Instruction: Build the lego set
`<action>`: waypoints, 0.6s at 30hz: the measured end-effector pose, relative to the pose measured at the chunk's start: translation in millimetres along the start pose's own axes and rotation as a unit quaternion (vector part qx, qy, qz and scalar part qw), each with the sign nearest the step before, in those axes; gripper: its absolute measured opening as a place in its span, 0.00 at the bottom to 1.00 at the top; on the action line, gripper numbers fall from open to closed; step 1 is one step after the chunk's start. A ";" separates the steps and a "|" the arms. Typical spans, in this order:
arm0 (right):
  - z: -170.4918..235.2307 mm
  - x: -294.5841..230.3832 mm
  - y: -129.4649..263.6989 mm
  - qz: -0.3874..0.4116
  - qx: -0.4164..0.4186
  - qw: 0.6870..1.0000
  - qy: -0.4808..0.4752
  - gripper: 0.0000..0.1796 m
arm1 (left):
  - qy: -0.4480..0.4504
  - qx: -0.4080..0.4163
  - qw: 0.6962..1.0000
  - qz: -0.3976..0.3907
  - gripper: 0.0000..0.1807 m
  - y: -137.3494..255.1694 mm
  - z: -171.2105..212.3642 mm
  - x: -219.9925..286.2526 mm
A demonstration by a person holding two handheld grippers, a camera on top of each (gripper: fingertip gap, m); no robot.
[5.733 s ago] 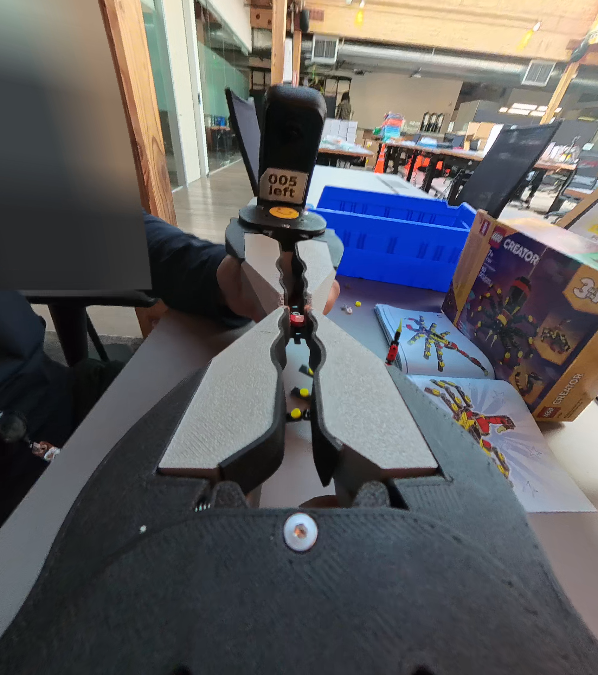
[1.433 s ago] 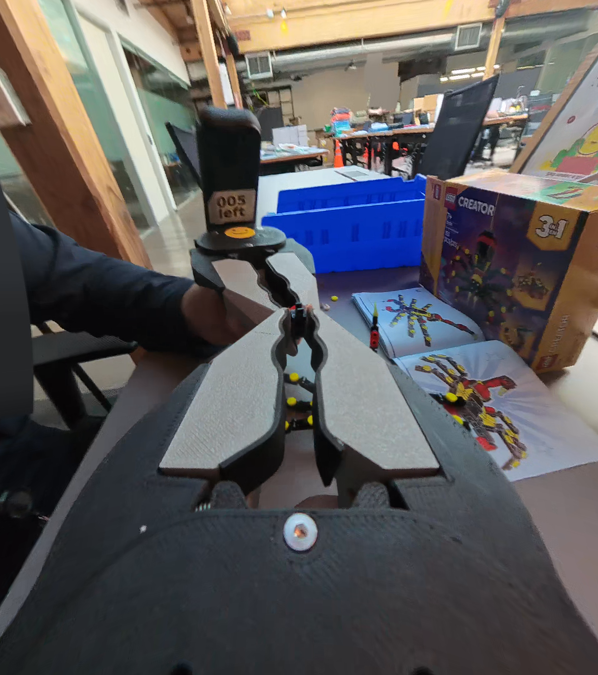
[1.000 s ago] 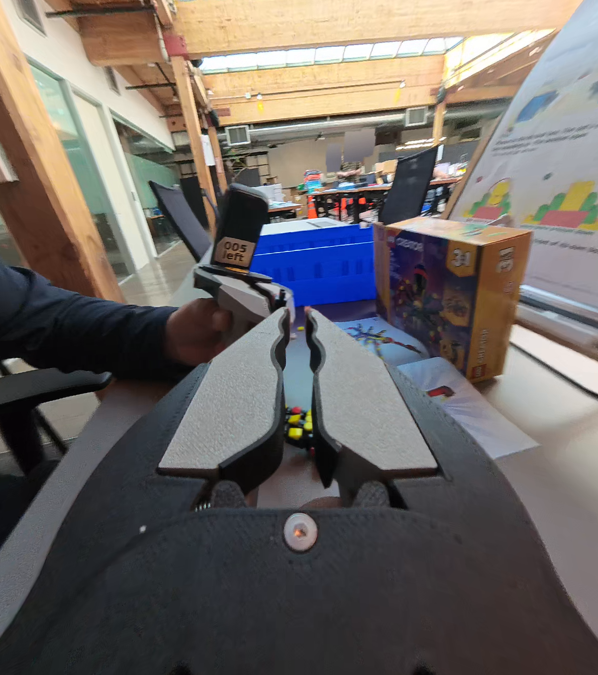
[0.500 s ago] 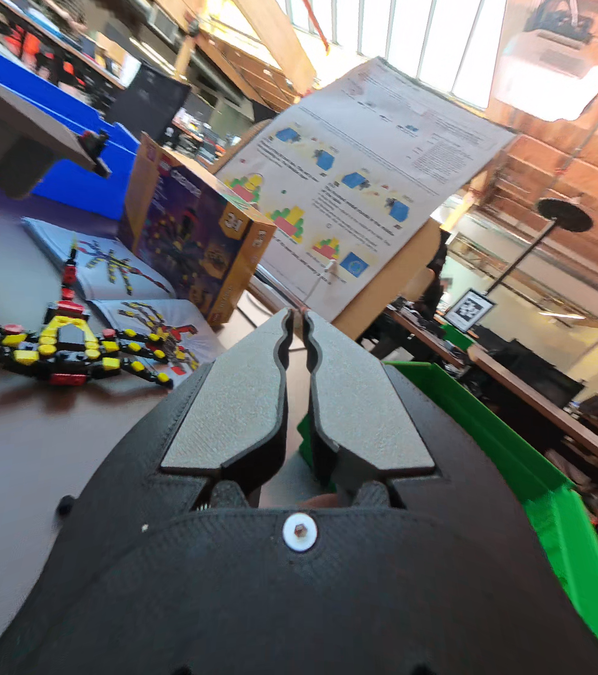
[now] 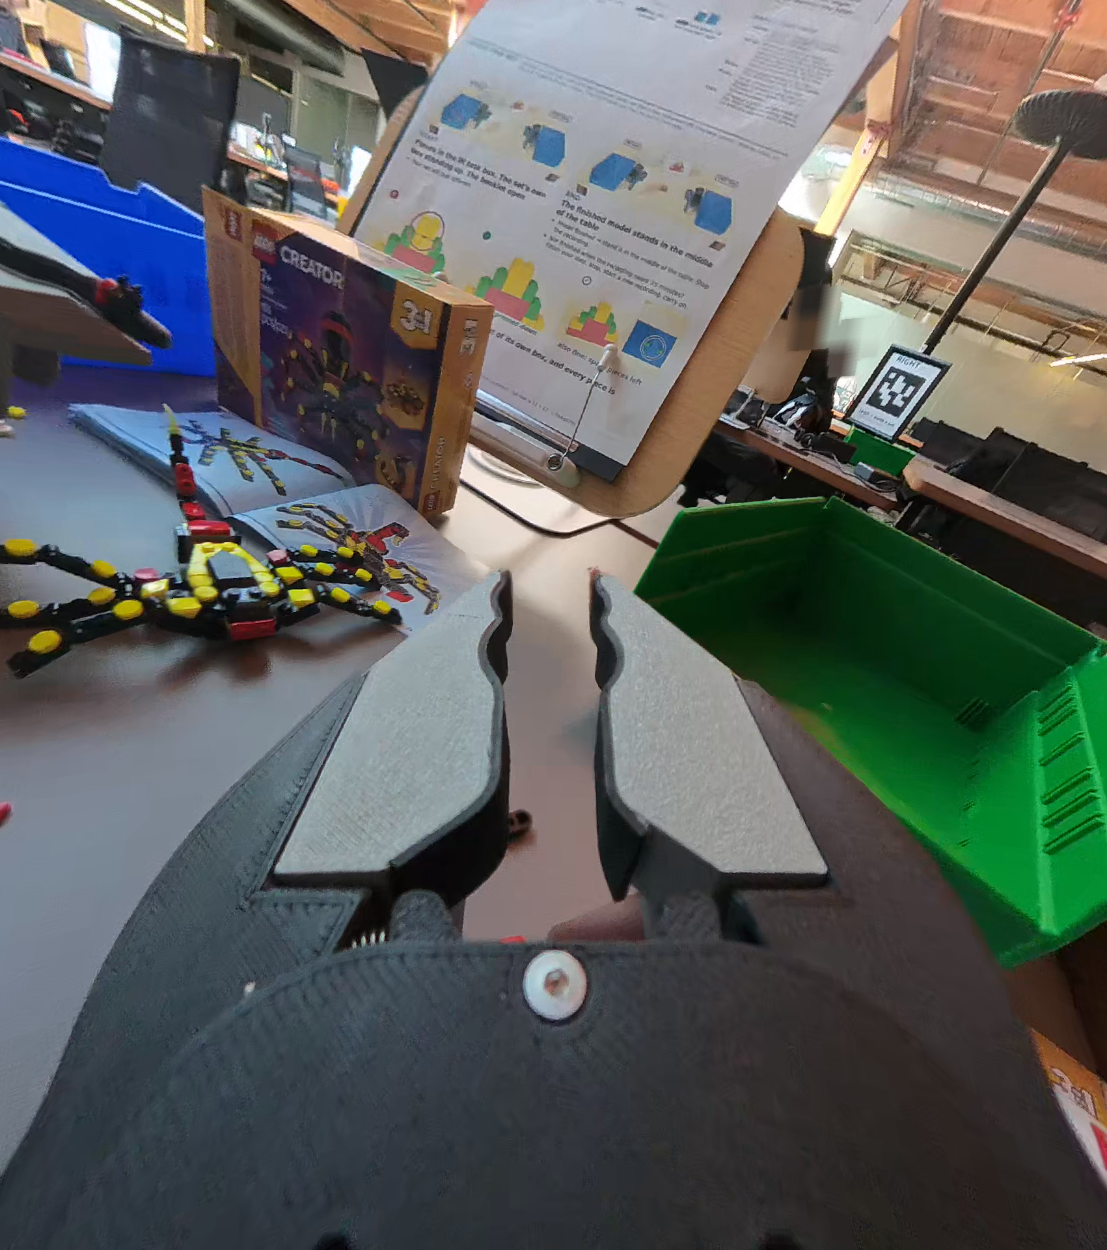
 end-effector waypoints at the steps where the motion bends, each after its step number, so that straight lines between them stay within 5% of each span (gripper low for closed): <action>1: -0.5 -3.6 1.7 -0.004 -0.006 1.000 0.002 0.12 | -0.008 0.000 1.000 -0.003 0.03 -0.1 -0.2 1.7; 8: -3.8 -5.8 -9.4 -0.047 -0.053 0.996 -0.058 0.20 | 0.014 0.018 1.000 -0.018 0.03 -1.1 -0.4 -5.0; 13: -31.1 -6.5 -34.8 -0.170 -0.045 0.982 -0.072 0.15 | -0.012 0.021 0.999 -0.041 0.03 -15.9 -2.6 -15.4; 18: -37.4 8.4 -82.7 -0.180 -0.088 0.979 -0.031 0.12 | -0.010 0.035 0.999 0.016 0.03 -21.1 -4.6 -22.6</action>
Point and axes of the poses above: each gripper's, where its closed fingertips meet, y back along the fingers, z out of its underside, x = y × z across the jaws, the point moved 10 cm from there along y, back along the fingers, and after that the axes turned 14 degrees about -x, right-handed, at the moved point
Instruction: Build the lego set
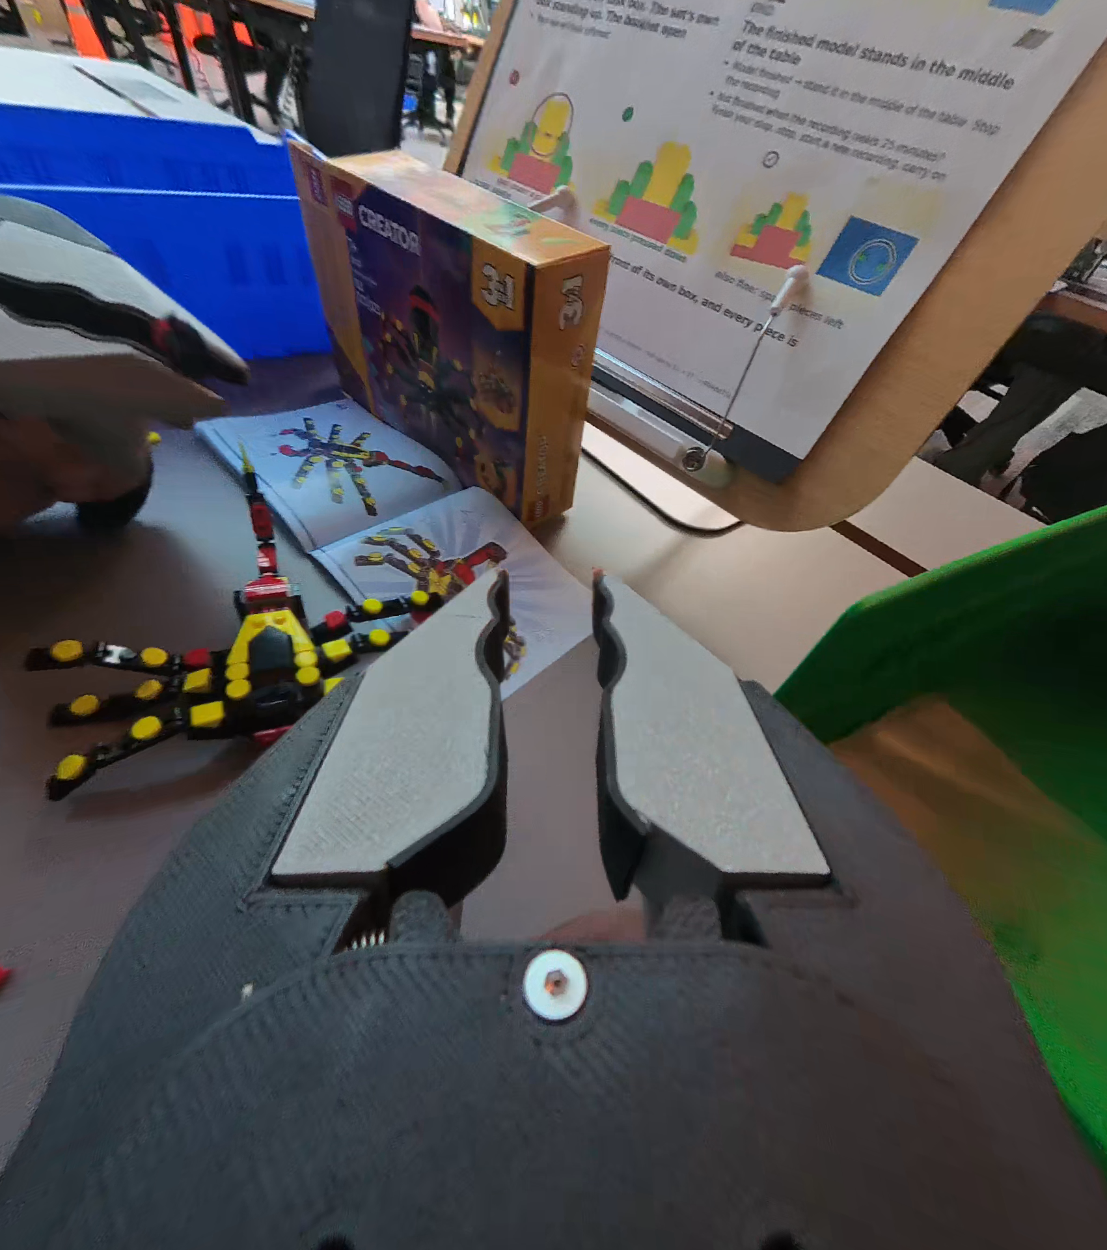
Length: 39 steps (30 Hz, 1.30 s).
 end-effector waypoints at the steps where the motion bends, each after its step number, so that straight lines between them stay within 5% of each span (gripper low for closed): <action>1: 1.9 6.1 -5.1 0.004 0.002 1.000 -0.001 0.11 | 0.023 0.012 1.000 0.017 0.03 2.9 -2.6 -1.4; 7: 19.0 11.2 -3.9 0.019 0.033 0.999 0.037 0.05 | -0.040 -0.016 0.999 0.010 0.03 7.5 -2.5 8.3; 15: 26.2 13.9 3.8 0.032 0.061 0.997 0.019 0.00 | 0.062 -0.015 0.997 0.034 0.03 7.2 5.9 -9.1; 20: 28.2 24.5 12.2 0.069 0.080 0.994 -0.012 0.00 | 0.050 -0.026 0.998 0.040 0.03 4.6 6.1 -9.1; 27: 33.8 29.0 19.4 0.059 0.113 0.992 -0.011 0.00 | -0.028 -0.052 0.997 -0.059 0.03 12.3 9.5 -17.7; 32: 41.9 32.2 37.6 0.094 0.182 0.977 -0.050 0.00 | 0.022 -0.060 0.993 -0.098 0.03 29.1 18.2 -26.6; 39: 42.5 25.9 40.9 0.073 0.163 0.983 -0.038 0.00 | 0.092 -0.017 0.992 -0.086 0.03 38.6 18.9 -35.9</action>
Point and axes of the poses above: each gripper's, where its closed fingertips meet, y back along the fingers, z out of its underside, x = y × z across the jaws, the point moved 10 cm from there along y, back along the fingers, and after that the axes turned 14 degrees about -x, right-handed, at the moved point
